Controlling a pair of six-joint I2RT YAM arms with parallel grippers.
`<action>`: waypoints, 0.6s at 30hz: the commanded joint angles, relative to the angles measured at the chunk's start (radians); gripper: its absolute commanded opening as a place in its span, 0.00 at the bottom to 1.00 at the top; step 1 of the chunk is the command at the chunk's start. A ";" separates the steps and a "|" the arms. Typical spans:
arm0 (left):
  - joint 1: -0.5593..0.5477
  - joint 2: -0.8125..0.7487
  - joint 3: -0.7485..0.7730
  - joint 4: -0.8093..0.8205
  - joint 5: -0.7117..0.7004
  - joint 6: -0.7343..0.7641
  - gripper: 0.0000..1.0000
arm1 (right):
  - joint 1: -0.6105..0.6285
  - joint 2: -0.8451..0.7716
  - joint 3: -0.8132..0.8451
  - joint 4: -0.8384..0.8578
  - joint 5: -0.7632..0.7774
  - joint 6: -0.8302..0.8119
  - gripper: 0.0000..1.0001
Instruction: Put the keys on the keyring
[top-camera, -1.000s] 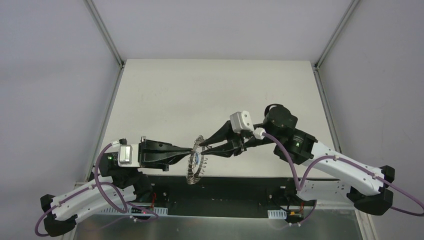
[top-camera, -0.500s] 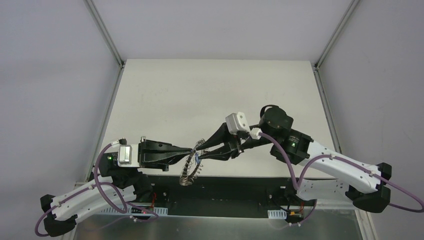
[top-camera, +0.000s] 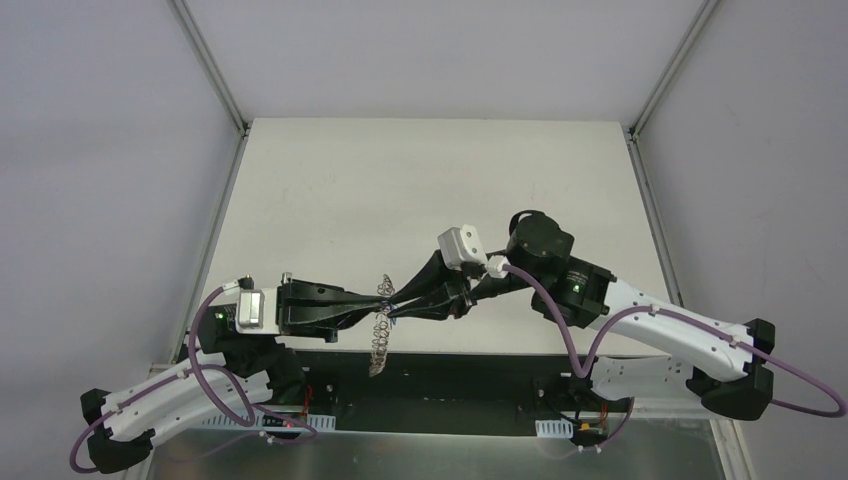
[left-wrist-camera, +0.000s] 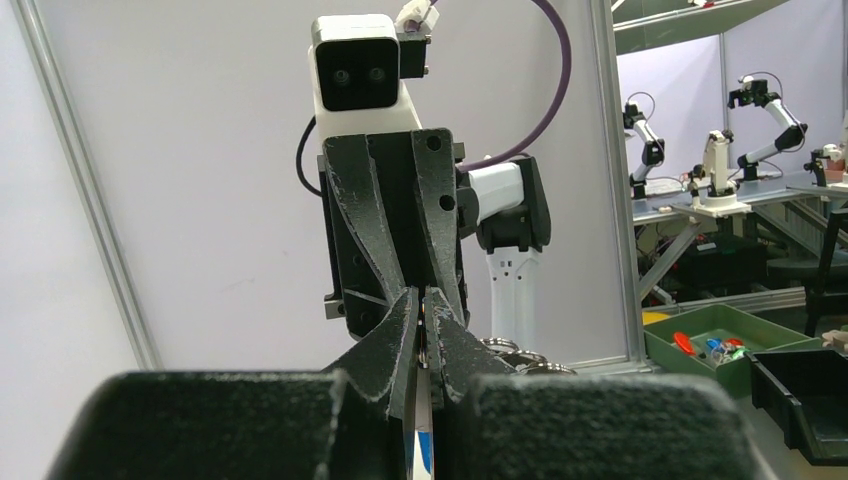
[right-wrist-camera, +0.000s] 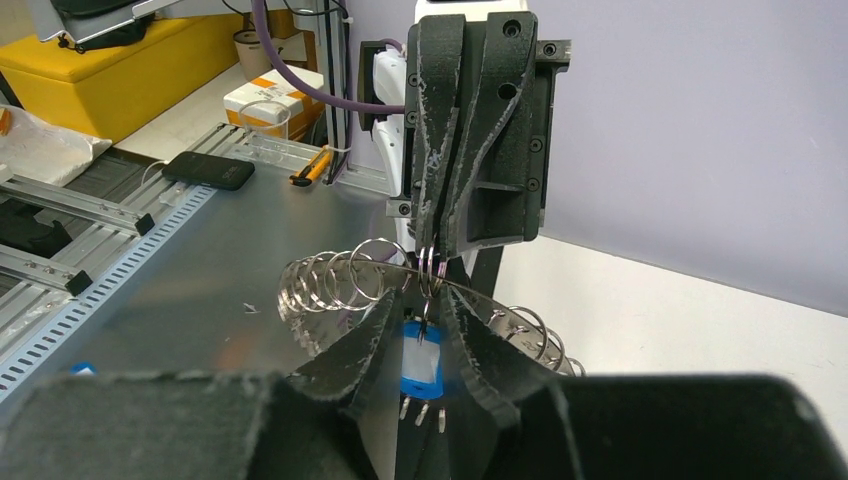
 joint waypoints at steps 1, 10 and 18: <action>-0.011 0.007 0.013 0.092 0.006 0.002 0.00 | 0.011 0.005 0.055 0.065 0.005 0.006 0.21; -0.011 0.002 0.010 0.093 0.010 0.000 0.00 | 0.020 0.013 0.063 0.057 0.027 0.004 0.01; -0.011 -0.025 0.025 0.028 0.009 -0.014 0.00 | 0.019 0.011 0.136 -0.120 0.077 0.002 0.00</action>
